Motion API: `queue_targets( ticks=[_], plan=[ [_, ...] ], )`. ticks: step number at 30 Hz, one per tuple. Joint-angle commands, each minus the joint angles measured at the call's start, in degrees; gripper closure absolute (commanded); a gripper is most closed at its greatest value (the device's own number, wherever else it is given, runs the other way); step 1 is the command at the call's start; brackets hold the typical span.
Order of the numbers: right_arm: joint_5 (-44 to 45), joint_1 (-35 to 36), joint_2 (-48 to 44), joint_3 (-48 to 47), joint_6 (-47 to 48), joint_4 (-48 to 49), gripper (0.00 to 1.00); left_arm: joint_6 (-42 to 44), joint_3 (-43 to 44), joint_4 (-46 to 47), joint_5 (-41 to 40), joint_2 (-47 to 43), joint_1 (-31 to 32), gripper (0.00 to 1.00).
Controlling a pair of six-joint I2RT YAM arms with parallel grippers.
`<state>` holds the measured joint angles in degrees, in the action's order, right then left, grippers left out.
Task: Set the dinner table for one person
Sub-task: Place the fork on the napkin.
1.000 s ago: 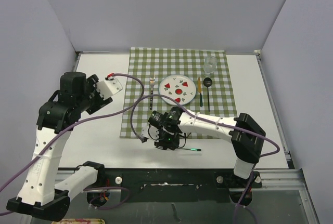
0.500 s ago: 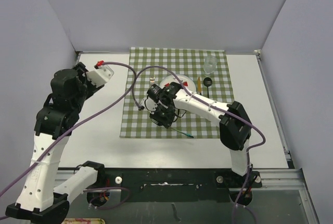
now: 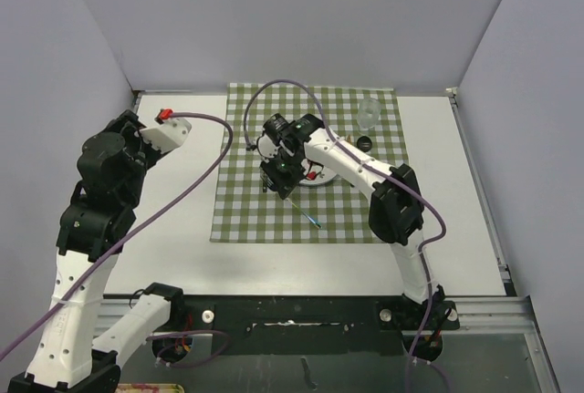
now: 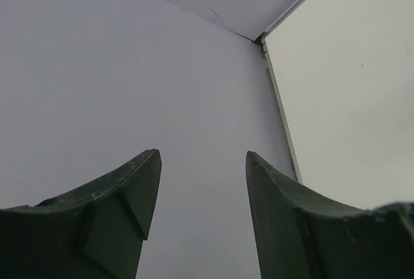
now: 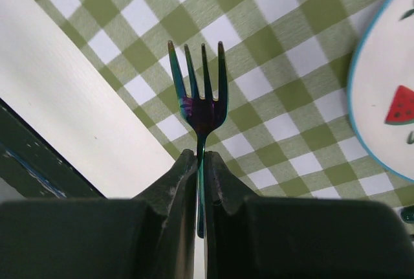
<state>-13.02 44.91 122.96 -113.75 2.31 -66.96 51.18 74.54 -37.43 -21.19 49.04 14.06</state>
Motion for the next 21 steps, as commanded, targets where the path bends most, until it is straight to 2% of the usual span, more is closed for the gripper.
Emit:
queue_targets(
  ticks=[1,5,8,13,21],
  plan=[
    [-4.84,-3.75,0.15,-5.65,-8.16,2.06,1.00,-0.04,-0.35,2.75,0.27,-1.06,-0.42,0.47],
    [-6.48,-5.74,1.98,-8.93,-13.23,4.62,1.00,0.20,-0.87,2.28,0.97,-1.47,-0.35,0.47],
    [-3.60,-5.79,3.39,-11.40,-18.26,7.20,1.00,0.26,-1.21,2.18,1.34,-1.40,-0.35,0.47],
    [0.14,-5.72,3.42,-8.54,-29.67,15.73,1.00,0.20,-2.42,2.07,2.00,-1.77,-0.38,0.47],
    [1.67,-7.10,6.18,-7.28,-43.39,24.27,1.00,0.23,-5.65,2.64,2.72,-2.90,-0.40,0.47]
  ],
)
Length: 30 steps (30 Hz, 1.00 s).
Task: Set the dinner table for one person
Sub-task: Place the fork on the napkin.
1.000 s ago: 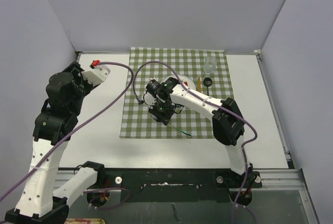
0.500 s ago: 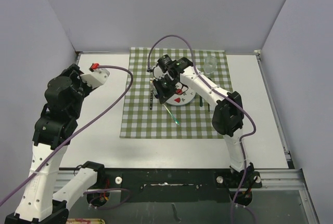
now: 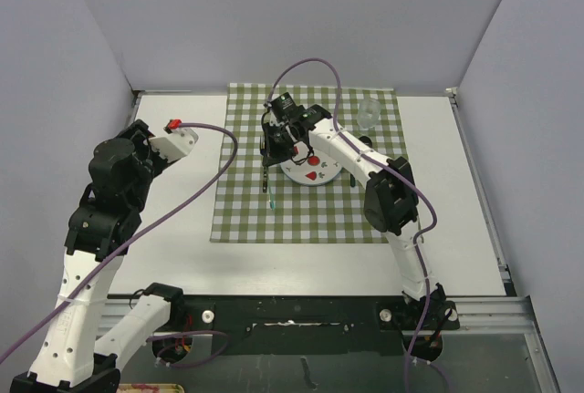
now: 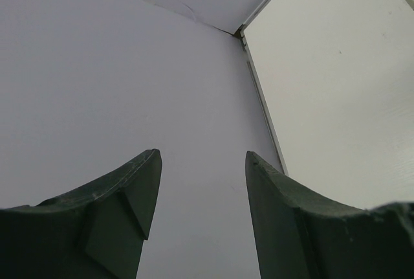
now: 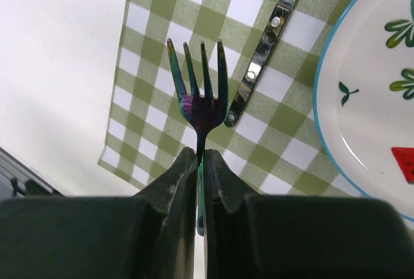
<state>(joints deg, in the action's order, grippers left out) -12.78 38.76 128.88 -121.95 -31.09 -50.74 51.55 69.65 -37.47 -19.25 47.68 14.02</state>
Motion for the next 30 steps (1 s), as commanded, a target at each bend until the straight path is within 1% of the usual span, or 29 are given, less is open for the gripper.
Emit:
queue_targets(
  ticks=[1,4,9,17,30],
  plan=[
    [1.60,-1.61,0.34,1.20,-11.82,9.10,1.00,-0.20,-1.27,2.81,0.89,-1.84,-0.36,0.47],
    [1.85,-3.23,1.75,0.09,-17.05,10.64,1.00,-0.42,-2.56,2.93,1.22,-2.28,-0.32,0.47],
    [4.46,-3.77,4.65,-4.23,-19.42,9.85,1.00,-1.16,-4.25,3.09,2.24,-2.38,-0.32,0.47],
    [3.41,-3.85,7.89,-9.09,-17.51,12.30,1.00,-2.61,-5.11,3.65,2.46,-1.13,-0.31,0.47],
    [-2.83,-2.53,14.68,-11.08,-13.78,16.39,1.00,-2.51,-5.10,4.44,2.63,0.89,-0.33,0.47]
  ],
)
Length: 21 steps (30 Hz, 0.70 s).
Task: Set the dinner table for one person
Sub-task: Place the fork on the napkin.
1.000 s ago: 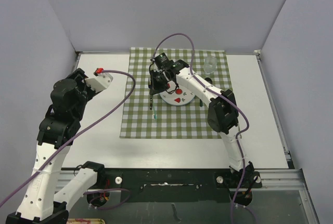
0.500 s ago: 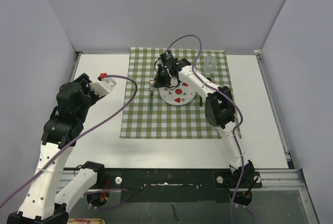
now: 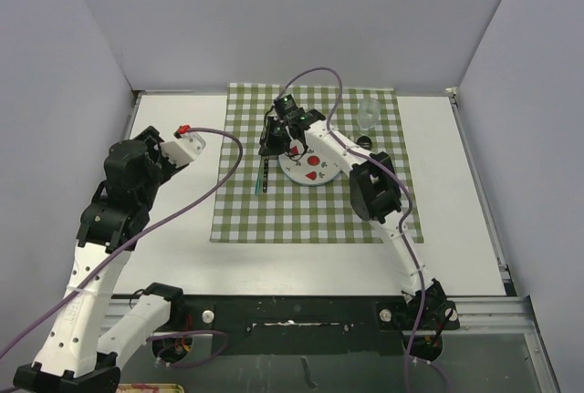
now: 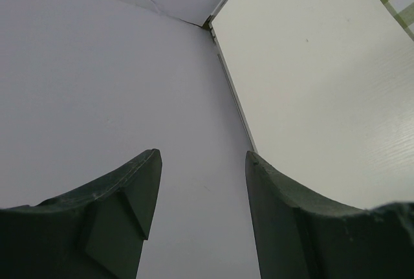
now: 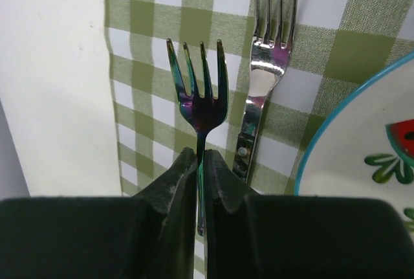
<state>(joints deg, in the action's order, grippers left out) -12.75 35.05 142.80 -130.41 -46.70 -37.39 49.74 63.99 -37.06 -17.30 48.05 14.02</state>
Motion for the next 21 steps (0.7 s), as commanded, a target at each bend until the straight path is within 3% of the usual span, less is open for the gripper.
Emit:
queue_targets(
  ticks=[1,21],
  plan=[
    [-2.73,1.54,0.99,-2.84,2.39,3.09,1.00,-0.63,0.60,4.06,0.77,0.73,-0.35,0.47],
    [0.31,3.63,2.77,-4.18,5.74,4.64,1.00,-0.51,-3.02,4.51,2.52,0.11,-0.42,0.47]
  ],
)
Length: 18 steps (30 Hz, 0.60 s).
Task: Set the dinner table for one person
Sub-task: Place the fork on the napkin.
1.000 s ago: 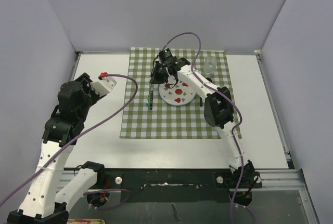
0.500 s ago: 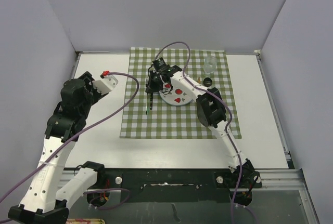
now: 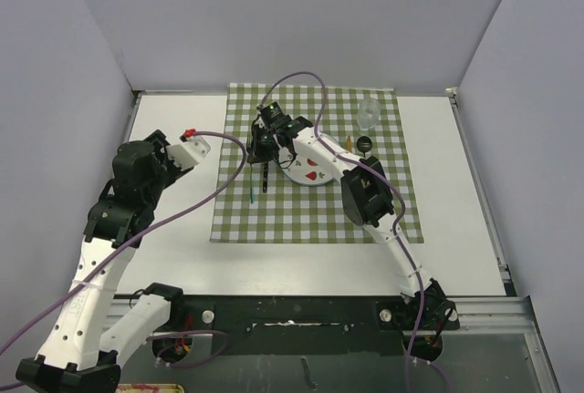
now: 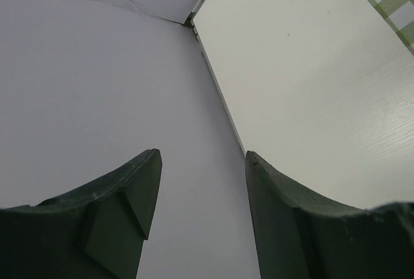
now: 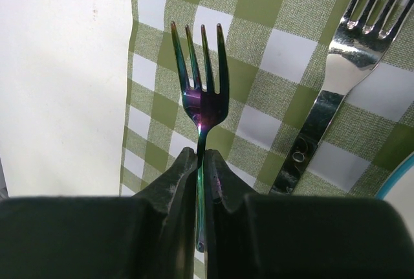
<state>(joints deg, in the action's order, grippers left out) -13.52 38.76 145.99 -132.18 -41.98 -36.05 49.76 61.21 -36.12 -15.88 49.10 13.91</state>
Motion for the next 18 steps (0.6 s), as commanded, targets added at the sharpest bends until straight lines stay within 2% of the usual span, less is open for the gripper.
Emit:
queue_targets(
  ticks=[1,18],
  plan=[
    [1.16,-0.05,-0.23,-2.51,1.08,3.39,1.00,-0.53,-0.37,3.47,1.12,-1.07,-0.29,0.47],
    [4.72,-0.34,2.33,-4.25,0.68,5.46,1.00,-3.20,-1.75,2.03,3.04,-1.62,-0.30,0.47]
  ],
)
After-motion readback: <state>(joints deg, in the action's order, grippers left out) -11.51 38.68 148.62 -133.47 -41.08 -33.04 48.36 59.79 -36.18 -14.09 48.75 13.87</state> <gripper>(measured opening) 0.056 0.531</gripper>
